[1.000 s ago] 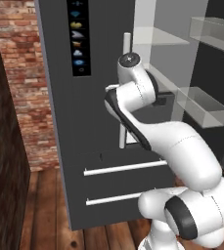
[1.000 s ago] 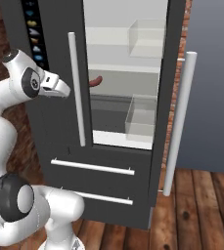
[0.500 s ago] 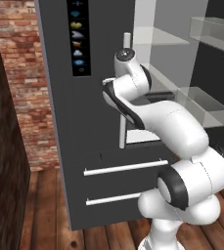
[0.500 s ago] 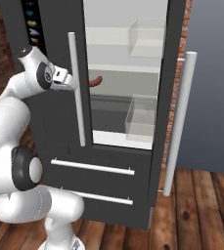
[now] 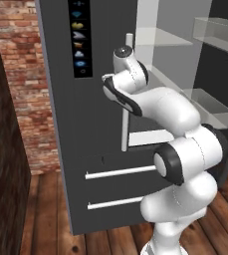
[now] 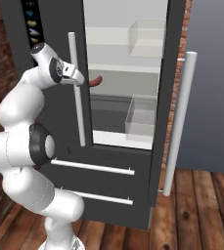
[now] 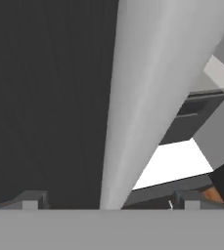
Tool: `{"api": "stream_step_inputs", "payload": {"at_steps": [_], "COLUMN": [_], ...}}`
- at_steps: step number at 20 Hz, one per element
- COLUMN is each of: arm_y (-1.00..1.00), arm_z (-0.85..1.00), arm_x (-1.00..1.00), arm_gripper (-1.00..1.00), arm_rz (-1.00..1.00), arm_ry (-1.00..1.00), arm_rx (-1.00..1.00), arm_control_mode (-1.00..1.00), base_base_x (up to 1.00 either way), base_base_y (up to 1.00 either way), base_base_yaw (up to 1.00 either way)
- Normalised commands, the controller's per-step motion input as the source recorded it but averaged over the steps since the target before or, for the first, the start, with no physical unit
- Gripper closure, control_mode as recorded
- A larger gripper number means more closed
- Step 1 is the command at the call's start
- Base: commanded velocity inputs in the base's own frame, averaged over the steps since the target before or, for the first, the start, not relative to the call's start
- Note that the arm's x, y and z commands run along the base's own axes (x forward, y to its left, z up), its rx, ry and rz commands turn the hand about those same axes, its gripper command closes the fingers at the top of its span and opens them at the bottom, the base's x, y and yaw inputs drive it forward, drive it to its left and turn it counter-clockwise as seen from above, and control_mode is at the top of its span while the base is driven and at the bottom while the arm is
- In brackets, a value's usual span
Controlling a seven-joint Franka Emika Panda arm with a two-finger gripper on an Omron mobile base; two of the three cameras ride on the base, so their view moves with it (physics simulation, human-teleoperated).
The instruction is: Move the hot dog bun to the plate on the dining table and place the condiment next to that plate. Then navigate to the fridge and take the sausage and place it on the plate as well.
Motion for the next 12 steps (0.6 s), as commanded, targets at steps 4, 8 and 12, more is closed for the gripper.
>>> {"api": "stream_step_inputs", "payload": {"at_steps": [4,8,12], "arm_y": [0.00,-0.08,-0.13], "arm_z": [0.00,0.00,0.00], "arm_x": [0.55,0.36,0.28], "arm_gripper": [-1.00,-1.00,-1.00], "arm_rz": [0.00,0.00,0.00], "arm_ry": [0.00,0.00,0.00], "arm_rx": [0.07,0.03,0.00], "arm_control_mode": [-1.00,-1.00,-1.00], "base_base_x": [0.00,0.00,0.00], "base_base_y": [0.00,0.00,0.00], "base_base_yaw": [0.00,0.00,0.00]}}
